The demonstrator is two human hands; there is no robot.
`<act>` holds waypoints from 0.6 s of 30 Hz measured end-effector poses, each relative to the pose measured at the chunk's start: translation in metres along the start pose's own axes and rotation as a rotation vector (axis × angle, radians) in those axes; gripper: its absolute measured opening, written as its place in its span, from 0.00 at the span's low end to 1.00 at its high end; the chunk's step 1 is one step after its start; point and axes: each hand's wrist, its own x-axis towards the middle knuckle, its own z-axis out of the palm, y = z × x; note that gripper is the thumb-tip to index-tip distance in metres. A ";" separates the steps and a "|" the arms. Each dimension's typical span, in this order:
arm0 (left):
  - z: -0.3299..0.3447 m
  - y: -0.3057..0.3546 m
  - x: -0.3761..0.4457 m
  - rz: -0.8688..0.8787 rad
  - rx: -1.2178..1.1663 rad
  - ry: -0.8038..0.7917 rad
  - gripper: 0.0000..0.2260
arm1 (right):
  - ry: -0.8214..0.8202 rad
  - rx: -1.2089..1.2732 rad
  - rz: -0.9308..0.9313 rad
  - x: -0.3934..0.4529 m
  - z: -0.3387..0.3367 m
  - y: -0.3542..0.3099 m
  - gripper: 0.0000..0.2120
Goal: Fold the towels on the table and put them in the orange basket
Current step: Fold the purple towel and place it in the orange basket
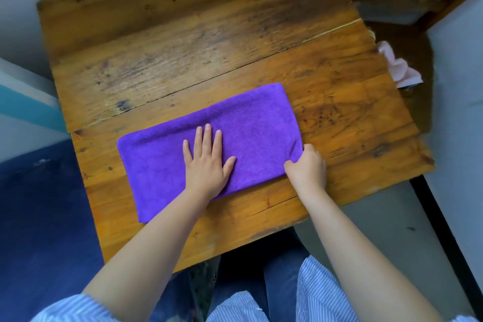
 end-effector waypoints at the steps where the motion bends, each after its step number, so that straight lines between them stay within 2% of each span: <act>1: 0.000 0.000 0.000 0.000 0.002 -0.006 0.31 | -0.013 0.064 0.000 0.002 -0.001 0.001 0.09; 3: -0.002 0.000 0.002 0.007 -0.006 -0.015 0.30 | -0.039 0.205 -0.003 0.006 -0.002 0.001 0.02; 8: -0.008 -0.017 -0.006 0.062 -0.107 0.031 0.28 | 0.020 0.422 -0.099 -0.001 -0.008 -0.006 0.03; 10: -0.009 -0.034 -0.020 -0.018 -0.155 0.091 0.27 | 0.063 0.426 -0.218 -0.015 -0.006 -0.020 0.02; 13: -0.005 -0.059 -0.042 -0.136 -0.187 0.104 0.26 | 0.151 0.434 -0.422 -0.040 0.000 -0.048 0.09; 18: 0.002 -0.096 -0.079 -0.238 -0.210 0.123 0.23 | 0.120 0.415 -0.691 -0.085 0.033 -0.088 0.05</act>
